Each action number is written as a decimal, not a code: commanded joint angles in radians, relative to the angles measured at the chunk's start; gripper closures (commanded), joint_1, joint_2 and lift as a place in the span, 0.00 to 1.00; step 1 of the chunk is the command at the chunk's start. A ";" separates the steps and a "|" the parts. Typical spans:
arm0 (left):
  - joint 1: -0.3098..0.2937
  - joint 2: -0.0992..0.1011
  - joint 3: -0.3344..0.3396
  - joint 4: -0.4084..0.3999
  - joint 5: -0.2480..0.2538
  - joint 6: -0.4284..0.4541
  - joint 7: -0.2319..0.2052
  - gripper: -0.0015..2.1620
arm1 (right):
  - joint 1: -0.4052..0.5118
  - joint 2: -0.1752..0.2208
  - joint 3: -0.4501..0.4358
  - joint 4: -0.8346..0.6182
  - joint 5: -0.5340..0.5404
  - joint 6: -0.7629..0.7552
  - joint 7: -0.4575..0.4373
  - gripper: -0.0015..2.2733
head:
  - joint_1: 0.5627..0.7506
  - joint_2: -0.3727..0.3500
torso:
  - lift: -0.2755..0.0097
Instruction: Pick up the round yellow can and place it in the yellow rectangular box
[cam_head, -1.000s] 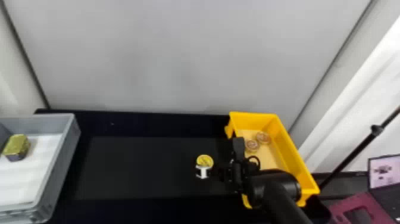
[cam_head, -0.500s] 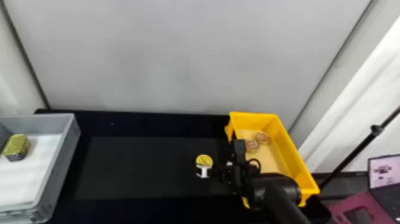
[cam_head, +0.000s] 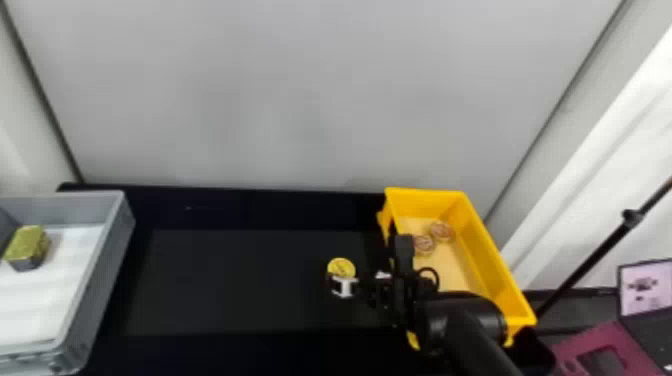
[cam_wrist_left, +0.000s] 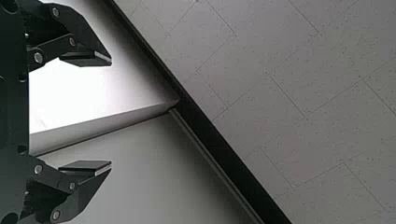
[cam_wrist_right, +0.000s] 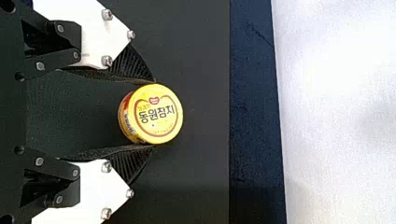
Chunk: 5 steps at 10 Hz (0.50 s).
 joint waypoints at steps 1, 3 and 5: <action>0.006 -0.001 -0.001 -0.002 0.002 0.004 -0.001 0.21 | 0.018 -0.016 0.025 -0.060 0.000 0.038 0.006 0.26 | 0.98 0.22 | 0.97; 0.014 0.008 0.015 -0.011 0.007 0.015 -0.003 0.21 | 0.034 -0.022 0.051 -0.141 0.000 0.067 0.006 0.26 | 0.98 0.22 | 0.97; 0.020 0.019 0.013 -0.014 0.012 0.028 -0.004 0.21 | 0.052 -0.022 0.065 -0.237 0.006 0.099 0.007 0.26 | 0.98 0.22 | 0.97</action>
